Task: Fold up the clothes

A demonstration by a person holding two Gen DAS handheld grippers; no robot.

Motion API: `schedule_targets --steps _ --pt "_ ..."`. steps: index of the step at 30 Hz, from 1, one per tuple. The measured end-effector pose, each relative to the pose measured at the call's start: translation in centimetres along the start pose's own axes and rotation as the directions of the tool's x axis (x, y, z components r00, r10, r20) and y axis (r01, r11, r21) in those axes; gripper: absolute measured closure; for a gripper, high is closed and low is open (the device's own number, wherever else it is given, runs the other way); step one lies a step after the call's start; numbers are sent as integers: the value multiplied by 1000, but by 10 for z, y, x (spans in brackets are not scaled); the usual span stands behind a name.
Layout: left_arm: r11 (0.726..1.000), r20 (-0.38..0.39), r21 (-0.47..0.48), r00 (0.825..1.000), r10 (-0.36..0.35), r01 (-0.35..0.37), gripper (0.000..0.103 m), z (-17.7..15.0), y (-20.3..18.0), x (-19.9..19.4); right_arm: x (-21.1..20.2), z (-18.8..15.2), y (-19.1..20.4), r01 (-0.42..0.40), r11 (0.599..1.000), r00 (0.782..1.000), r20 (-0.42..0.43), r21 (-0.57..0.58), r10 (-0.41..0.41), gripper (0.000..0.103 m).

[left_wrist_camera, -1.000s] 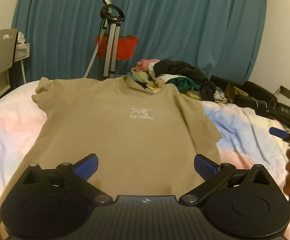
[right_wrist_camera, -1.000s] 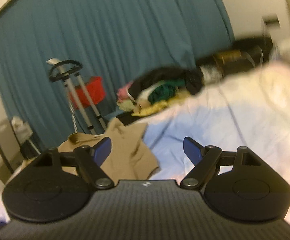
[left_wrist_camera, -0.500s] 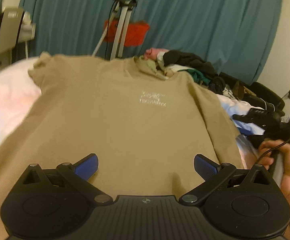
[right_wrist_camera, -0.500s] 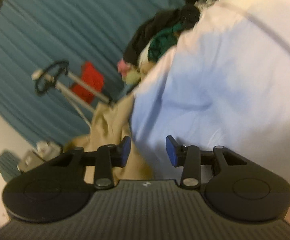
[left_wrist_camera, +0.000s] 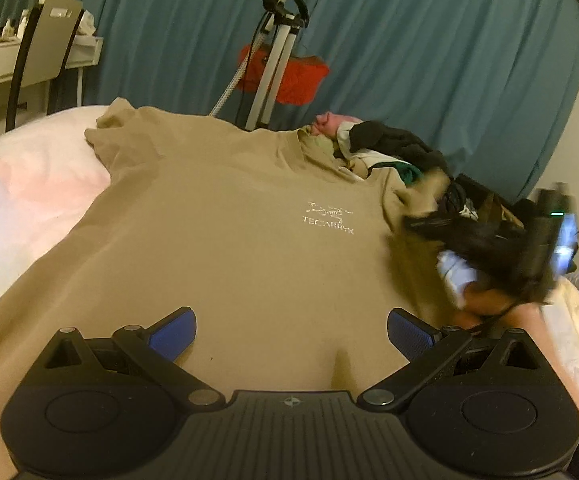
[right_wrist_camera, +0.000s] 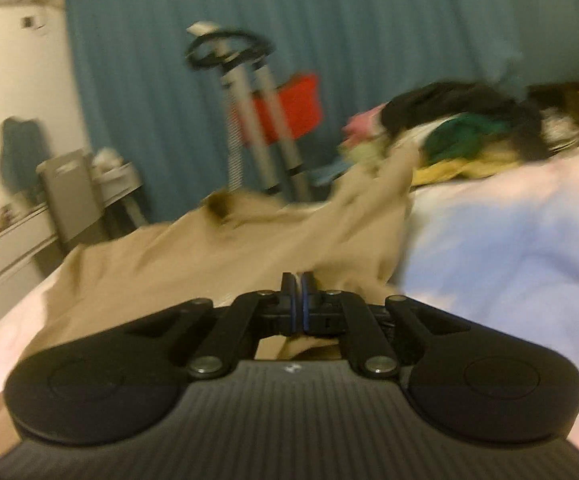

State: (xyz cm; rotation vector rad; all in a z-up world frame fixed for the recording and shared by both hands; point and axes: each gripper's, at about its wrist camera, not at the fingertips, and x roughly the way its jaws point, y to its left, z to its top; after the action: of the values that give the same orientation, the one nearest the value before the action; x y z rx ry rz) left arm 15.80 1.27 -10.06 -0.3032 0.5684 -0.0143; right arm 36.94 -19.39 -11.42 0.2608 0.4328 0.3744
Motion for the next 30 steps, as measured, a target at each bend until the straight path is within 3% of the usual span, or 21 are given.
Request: schedule_targets --steps 3,5,8,10,12,16,21,25,30 --pt "1000 2 22 1000 8 -8 0 -1 -4 2 26 -15 18 -16 997 995 -103 -71 9 97" --pt "999 -1 34 1000 10 -9 0 -2 -6 4 27 -13 25 -28 994 994 -111 -106 16 94" --pt "999 -6 43 1000 10 -10 0 -2 -8 6 19 -5 16 -126 991 989 -88 -43 122 94" --pt "999 -4 45 1000 11 -11 0 -2 -8 8 12 1 4 -162 986 986 -43 33 163 85" --pt "999 -3 46 1000 12 -12 0 -2 -8 8 3 8 -10 -204 971 979 11 129 204 51" --pt "999 -14 37 1000 14 -13 0 -2 -7 12 -13 22 -39 -266 911 962 142 316 232 49" --pt "998 11 52 999 31 -31 0 -3 -8 20 -25 22 -74 -182 874 975 196 451 101 50" --pt "996 40 88 999 22 -25 0 -4 -8 25 -10 16 -90 -75 879 993 113 471 25 50" --pt "997 46 82 999 -7 3 0 -4 -2 31 28 19 -77 -42 908 999 2 417 45 51"
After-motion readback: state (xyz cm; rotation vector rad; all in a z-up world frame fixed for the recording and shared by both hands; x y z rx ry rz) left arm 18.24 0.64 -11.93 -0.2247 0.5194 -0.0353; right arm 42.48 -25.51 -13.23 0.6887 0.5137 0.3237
